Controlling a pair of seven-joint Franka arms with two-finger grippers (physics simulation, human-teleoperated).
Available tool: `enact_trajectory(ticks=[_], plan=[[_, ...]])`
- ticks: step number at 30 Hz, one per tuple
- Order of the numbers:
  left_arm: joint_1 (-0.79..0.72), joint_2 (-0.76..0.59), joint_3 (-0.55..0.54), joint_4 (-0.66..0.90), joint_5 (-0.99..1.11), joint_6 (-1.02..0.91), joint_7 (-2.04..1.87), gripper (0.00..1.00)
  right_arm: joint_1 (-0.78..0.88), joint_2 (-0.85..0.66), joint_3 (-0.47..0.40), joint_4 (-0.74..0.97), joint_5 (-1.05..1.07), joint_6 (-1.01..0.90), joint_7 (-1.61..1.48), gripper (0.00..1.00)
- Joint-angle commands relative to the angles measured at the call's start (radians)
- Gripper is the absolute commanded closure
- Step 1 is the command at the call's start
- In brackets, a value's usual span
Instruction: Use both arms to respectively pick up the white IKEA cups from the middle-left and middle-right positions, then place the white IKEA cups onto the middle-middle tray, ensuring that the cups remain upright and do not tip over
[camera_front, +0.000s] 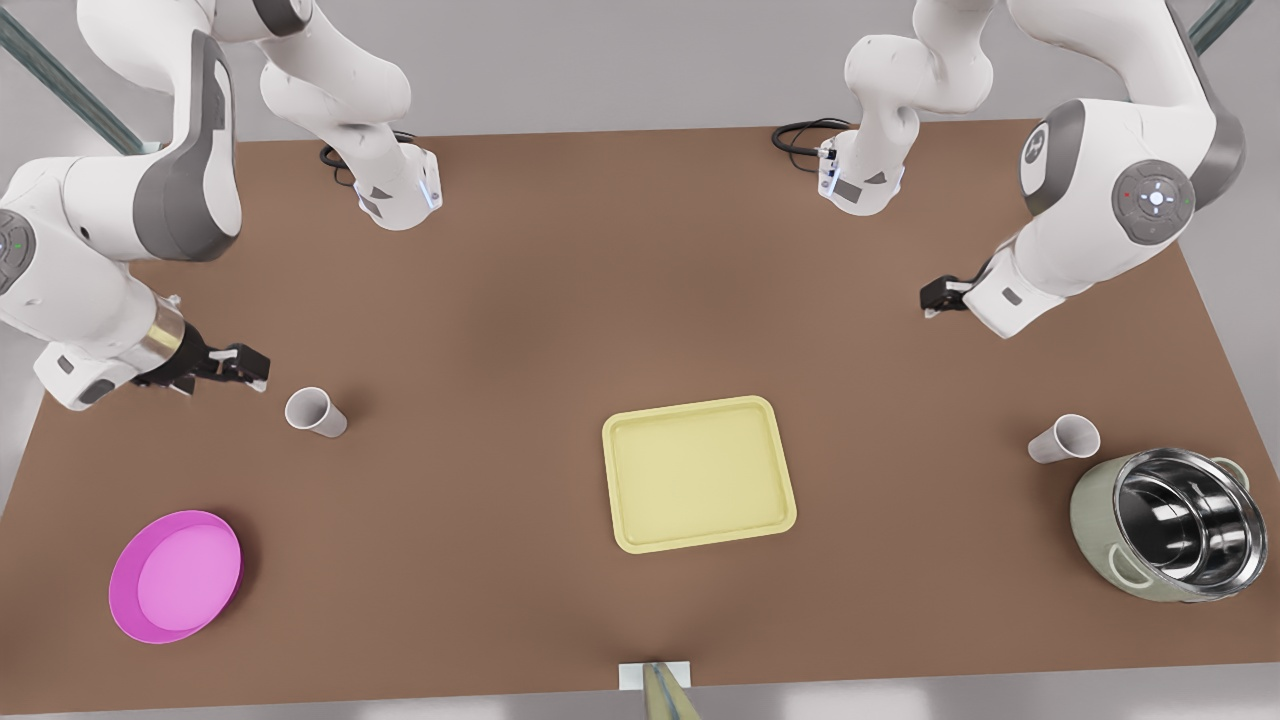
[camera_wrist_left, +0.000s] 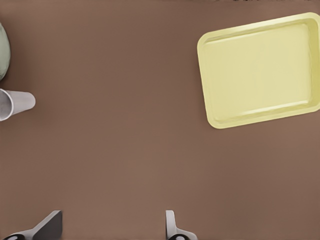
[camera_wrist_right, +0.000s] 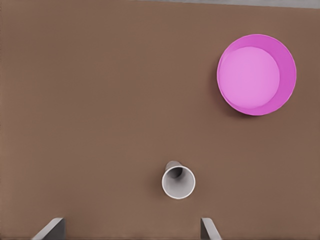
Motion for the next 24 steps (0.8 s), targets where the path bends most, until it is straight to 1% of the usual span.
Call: enact_trajectory(ticks=[1,2,3,4,6,7,9,11,13,14,16,17,19,22,24], plan=[[-0.009,0.000,0.002,0.000,0.000,0.013,-0.031,0.00,0.000,-0.003,-0.001,-0.008,0.020,0.006,-0.025,0.00],[-0.009,0.000,0.003,0.000,0.002,0.013,-0.031,0.00,-0.003,0.004,-0.003,0.000,0.022,0.009,-0.023,0.00],[0.012,0.044,0.029,0.000,-0.003,0.025,-0.013,0.00,-0.023,0.033,-0.009,0.003,0.011,0.011,-0.028,0.00],[0.072,0.112,0.029,0.000,-0.004,0.086,0.073,0.00,-0.029,0.066,-0.011,-0.004,-0.012,0.012,-0.043,0.00],[0.156,0.239,0.029,0.000,-0.001,0.286,0.131,0.00,-0.156,0.239,-0.008,-0.001,-0.027,0.150,-0.180,0.00],[0.190,0.288,0.029,0.000,-0.003,0.355,0.145,0.00,-0.183,0.277,-0.008,-0.015,-0.009,0.202,-0.203,0.00],[0.287,0.367,0.026,0.000,-0.004,0.462,0.262,0.00,-0.190,0.271,-0.005,-0.121,0.000,0.345,-0.215,0.00],[0.334,0.424,0.025,0.000,-0.003,0.557,0.303,0.00,-0.189,0.267,0.002,-0.156,0.002,0.377,-0.215,0.00],[0.380,0.471,0.025,0.000,-0.001,0.642,0.303,0.00,-0.187,0.199,0.002,-0.296,0.005,0.499,-0.215,0.00],[0.403,0.489,0.025,0.000,-0.001,0.669,0.303,0.00,-0.186,0.173,0.002,-0.353,0.005,0.529,-0.215,0.00],[0.422,0.497,0.025,0.002,-0.001,0.677,0.303,0.00,-0.186,0.109,0.002,-0.498,0.008,0.632,-0.215,0.00],[0.428,0.502,0.026,0.002,-0.003,0.677,0.303,0.00,-0.186,0.084,0.002,-0.544,0.009,0.660,-0.215,0.00],[0.428,0.543,0.026,0.040,-0.003,0.679,0.302,0.00,-0.189,0.064,0.002,-0.606,0.009,0.686,-0.215,0.00],[0.448,0.563,0.026,0.040,-0.004,0.683,0.303,0.00,-0.198,0.050,-0.001,-0.664,0.009,0.707,-0.215,0.00],[0.456,0.563,0.026,0.033,-0.001,0.607,0.303,0.00,-0.201,0.060,-0.001,-0.679,0.011,0.713,-0.215,0.00]])
